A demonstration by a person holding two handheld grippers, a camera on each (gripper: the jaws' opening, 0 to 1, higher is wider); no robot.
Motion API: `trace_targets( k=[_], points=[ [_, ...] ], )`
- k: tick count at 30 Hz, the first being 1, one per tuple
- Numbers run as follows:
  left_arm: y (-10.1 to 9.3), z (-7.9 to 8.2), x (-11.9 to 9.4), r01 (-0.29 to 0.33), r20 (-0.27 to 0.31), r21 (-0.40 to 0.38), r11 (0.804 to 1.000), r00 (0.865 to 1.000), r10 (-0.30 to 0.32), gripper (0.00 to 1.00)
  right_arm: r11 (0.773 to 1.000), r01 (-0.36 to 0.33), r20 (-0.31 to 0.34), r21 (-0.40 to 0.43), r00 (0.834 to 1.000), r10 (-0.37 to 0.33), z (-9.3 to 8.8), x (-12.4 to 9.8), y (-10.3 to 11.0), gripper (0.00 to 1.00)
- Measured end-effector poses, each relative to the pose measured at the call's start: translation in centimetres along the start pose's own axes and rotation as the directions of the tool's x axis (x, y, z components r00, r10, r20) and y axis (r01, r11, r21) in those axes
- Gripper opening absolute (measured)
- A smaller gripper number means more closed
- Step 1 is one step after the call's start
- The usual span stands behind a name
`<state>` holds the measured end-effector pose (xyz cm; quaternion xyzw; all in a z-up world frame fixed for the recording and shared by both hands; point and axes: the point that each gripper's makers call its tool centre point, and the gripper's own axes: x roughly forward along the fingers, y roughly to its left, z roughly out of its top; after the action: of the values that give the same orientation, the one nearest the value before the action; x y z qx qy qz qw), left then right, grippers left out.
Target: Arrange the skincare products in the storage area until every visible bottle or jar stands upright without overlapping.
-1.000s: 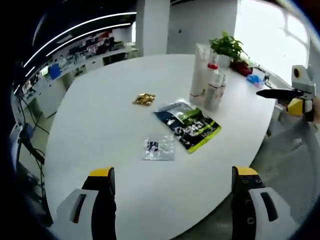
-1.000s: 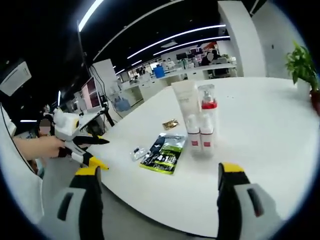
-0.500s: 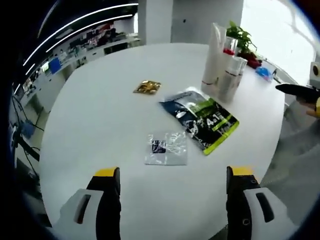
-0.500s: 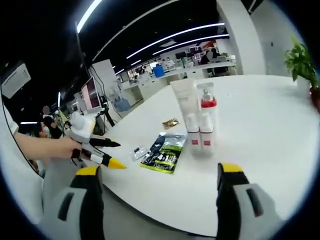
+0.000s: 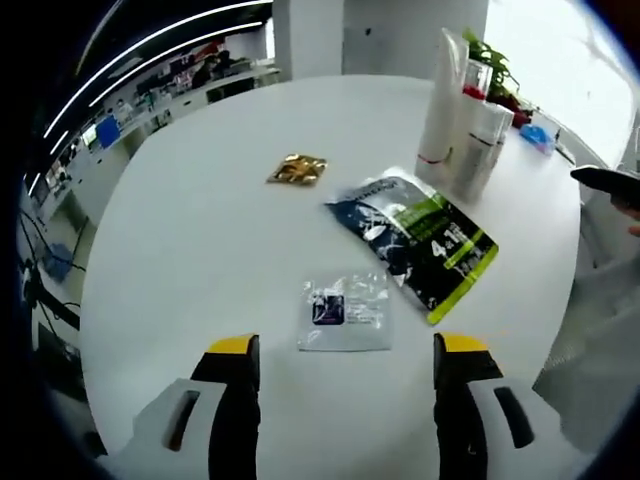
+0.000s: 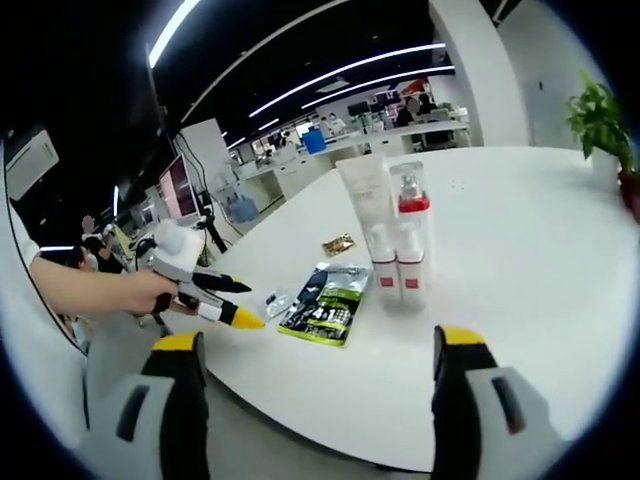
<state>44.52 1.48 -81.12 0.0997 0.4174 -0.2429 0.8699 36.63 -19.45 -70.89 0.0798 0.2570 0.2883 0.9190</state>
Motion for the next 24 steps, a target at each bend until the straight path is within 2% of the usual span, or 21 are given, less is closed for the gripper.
trace_targets(
  k=[4, 11, 15, 24],
  points=[
    [-0.2, 0.1, 0.4, 0.0, -0.018, -0.003, 1.0, 1.0, 0.0, 0.58, 1.0, 0.001, 0.0, 0.002, 1.0, -0.001, 0.0, 0.0, -0.1, 0.95],
    [-0.4, 0.5, 1.0, -0.005, -0.031, -0.01, 1.0, 0.999, 0.005, 0.52, 1.0, 0.005, -0.001, 0.01, 1.0, -0.005, 0.0, 0.0, -0.2, 0.94],
    [-0.3, 0.4, 1.4, -0.011, -0.046, -0.007, 1.0, 0.999, 0.011, 0.53, 1.0, 0.008, 0.0, 0.014, 1.0, -0.008, 0.0, 0.0, -0.3, 0.94],
    [-0.3, 0.3, 1.8, -0.015, -0.062, -0.003, 1.0, 0.998, 0.015, 0.46, 1.0, 0.008, -0.007, 0.016, 1.0, -0.008, -0.2, 0.0, -0.3, 0.94]
  ],
)
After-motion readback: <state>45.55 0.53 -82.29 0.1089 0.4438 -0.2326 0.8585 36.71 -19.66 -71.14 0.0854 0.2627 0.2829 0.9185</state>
